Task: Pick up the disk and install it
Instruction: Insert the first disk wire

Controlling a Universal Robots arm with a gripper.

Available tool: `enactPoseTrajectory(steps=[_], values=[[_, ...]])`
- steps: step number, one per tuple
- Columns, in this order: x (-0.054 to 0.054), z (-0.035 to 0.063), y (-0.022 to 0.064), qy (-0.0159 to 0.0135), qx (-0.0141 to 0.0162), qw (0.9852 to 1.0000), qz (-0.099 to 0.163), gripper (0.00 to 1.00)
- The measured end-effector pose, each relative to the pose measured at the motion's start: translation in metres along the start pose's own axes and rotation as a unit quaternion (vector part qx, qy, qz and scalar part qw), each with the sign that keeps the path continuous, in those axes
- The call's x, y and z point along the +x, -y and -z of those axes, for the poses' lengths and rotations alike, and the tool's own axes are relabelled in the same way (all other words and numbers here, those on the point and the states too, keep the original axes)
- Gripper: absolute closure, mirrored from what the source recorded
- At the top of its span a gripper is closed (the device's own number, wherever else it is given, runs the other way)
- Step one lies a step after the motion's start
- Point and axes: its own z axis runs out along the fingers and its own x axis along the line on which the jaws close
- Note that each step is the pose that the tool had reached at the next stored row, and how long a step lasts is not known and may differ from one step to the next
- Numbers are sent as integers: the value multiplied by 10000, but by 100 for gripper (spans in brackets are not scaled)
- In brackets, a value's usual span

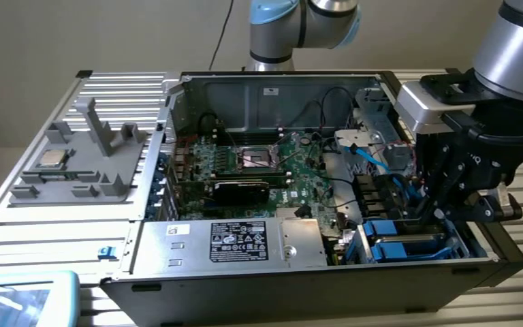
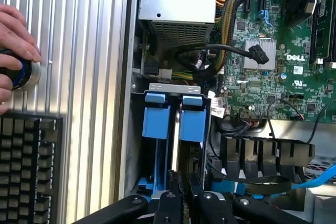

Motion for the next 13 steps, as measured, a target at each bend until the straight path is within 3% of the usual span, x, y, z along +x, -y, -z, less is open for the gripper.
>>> enactPoseTrajectory(steps=[7,12,13], values=[[-14,-4,0,-7,-11,9999,-108,84],[-52,-15,2,-5,-100,9998,-151,84],[-71,-15,3,-10,-106,9998,-151,84]])
